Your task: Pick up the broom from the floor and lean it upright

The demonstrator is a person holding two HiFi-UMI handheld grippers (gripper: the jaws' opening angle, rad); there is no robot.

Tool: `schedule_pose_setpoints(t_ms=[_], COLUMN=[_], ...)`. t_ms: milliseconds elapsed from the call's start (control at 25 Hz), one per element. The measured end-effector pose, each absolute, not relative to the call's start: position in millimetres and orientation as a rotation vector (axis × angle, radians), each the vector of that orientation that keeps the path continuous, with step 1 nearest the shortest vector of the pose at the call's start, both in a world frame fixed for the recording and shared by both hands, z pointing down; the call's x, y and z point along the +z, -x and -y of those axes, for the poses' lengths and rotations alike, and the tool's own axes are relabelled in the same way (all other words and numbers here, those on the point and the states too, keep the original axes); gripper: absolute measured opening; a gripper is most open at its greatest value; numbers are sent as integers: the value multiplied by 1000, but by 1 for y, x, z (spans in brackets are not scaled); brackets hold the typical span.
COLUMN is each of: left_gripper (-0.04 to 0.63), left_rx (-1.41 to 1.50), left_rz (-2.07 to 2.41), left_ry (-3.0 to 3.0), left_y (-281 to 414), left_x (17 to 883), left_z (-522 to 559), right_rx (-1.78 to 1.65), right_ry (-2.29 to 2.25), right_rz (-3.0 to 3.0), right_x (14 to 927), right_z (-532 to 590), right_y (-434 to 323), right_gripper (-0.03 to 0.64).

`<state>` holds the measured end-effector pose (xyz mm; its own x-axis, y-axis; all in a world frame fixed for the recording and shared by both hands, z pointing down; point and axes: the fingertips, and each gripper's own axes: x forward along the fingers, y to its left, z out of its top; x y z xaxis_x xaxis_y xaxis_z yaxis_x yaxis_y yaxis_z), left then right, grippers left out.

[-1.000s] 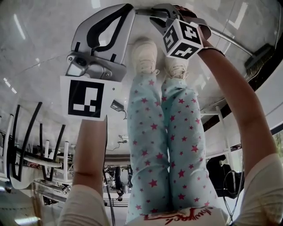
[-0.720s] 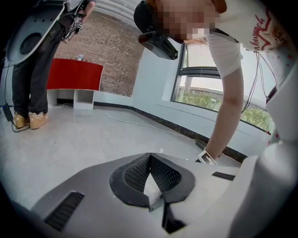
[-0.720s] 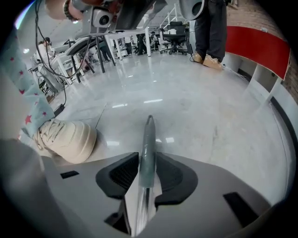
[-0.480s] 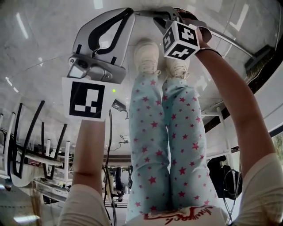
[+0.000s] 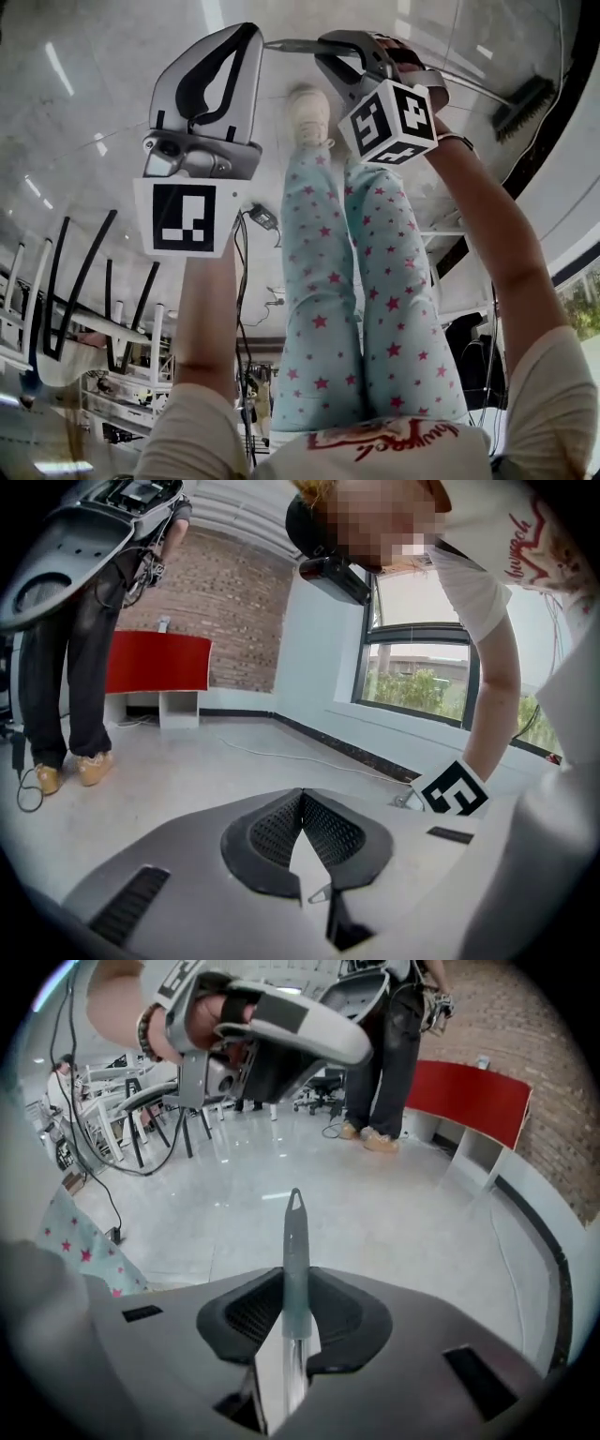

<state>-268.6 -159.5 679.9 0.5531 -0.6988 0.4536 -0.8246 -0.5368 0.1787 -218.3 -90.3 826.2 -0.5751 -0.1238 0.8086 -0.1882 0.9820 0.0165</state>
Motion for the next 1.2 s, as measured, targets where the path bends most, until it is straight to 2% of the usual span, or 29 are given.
schedule_pose_setpoints(t_ms=[440, 640, 1200], left_gripper=[21, 21, 21], left_rx=[459, 393, 318], left_rz=[1428, 1399, 1317], left_ry=[-2462, -2503, -2611], left_y=[289, 273, 253], left_x=[508, 430, 292], left_z=[197, 197, 169], right_rx=[51, 59, 18], right_ry=[-495, -628, -932], right_rz=[2372, 2417, 2493], right_x=[603, 508, 338], right_z=[137, 147, 149], right_y=[214, 213, 191], right_gripper=[98, 97, 95])
